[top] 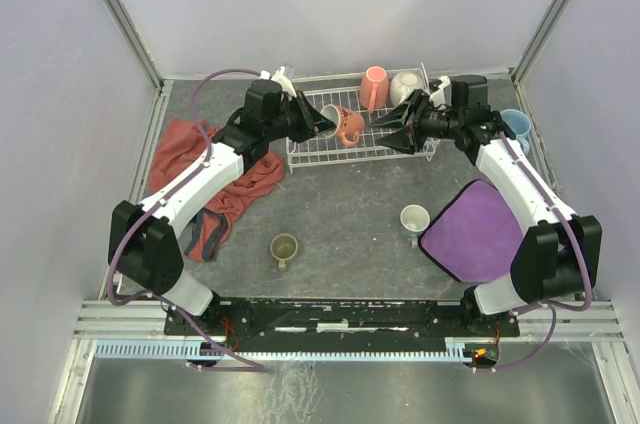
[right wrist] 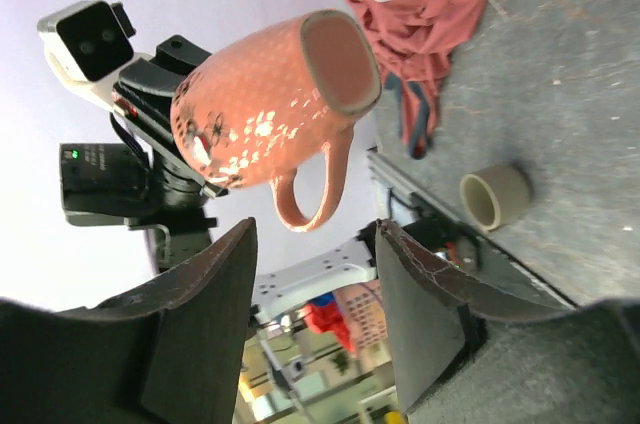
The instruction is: Load the cups into the dish rack
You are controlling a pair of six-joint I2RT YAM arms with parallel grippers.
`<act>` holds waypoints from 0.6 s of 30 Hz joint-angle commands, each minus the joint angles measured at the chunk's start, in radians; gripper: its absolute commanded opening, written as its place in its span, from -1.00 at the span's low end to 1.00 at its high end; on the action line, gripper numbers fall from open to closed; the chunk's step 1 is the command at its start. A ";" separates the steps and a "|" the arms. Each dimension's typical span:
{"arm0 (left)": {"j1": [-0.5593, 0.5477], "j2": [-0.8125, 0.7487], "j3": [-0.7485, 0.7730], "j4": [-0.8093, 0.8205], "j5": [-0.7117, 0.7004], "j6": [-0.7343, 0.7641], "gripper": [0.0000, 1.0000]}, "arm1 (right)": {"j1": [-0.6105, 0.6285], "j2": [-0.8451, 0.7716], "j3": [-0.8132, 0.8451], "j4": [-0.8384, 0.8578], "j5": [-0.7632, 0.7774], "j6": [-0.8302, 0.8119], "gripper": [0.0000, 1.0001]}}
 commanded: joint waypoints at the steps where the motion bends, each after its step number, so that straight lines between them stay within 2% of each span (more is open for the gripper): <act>1: 0.002 -0.016 -0.001 0.294 0.108 -0.104 -0.95 | 0.025 0.023 -0.020 0.279 -0.106 0.223 0.18; 6: 0.002 -0.012 -0.008 0.360 0.132 -0.148 -0.95 | 0.063 0.056 -0.073 0.510 -0.103 0.395 0.19; 10: 0.001 -0.015 -0.035 0.414 0.138 -0.185 -0.95 | 0.100 0.086 -0.083 0.620 -0.087 0.473 0.18; 18: 0.003 -0.004 -0.056 0.493 0.153 -0.228 -0.95 | 0.142 0.135 -0.098 0.803 -0.073 0.607 -0.02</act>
